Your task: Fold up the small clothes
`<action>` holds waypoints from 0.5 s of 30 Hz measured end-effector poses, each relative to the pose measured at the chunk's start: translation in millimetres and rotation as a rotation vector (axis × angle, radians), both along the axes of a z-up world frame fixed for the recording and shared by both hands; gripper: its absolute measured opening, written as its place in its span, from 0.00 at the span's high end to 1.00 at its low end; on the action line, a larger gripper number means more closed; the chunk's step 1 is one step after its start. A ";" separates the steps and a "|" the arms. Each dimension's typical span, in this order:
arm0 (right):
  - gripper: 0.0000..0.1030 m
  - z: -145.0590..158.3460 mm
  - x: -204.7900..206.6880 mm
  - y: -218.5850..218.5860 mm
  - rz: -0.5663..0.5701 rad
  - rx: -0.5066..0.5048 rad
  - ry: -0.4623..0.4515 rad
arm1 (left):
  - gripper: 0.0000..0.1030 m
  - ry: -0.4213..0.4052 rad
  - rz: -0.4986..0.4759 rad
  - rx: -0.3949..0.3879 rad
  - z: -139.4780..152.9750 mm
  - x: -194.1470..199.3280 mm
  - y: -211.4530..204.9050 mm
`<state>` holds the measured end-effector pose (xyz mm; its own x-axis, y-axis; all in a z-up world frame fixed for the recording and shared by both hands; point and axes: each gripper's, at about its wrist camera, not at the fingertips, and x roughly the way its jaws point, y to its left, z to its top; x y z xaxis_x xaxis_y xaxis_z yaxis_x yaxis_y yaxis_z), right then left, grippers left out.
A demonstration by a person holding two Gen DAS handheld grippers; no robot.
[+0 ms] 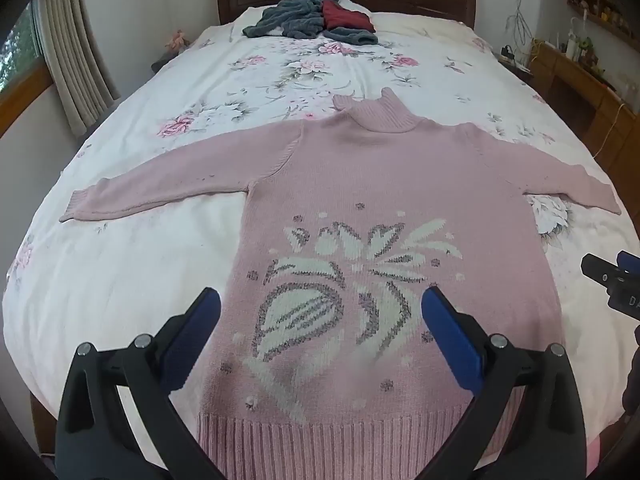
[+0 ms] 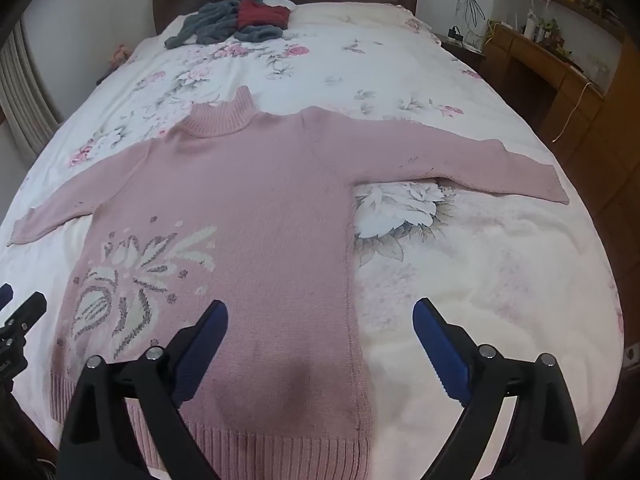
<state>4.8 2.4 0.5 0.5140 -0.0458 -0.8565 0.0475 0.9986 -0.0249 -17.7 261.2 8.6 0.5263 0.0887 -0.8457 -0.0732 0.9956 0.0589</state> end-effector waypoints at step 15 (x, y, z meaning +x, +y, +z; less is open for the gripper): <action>0.07 -2.3 1.8 -1.2 -0.004 0.006 0.000 | 0.03 -0.003 -0.004 0.005 0.7 -1.1 0.9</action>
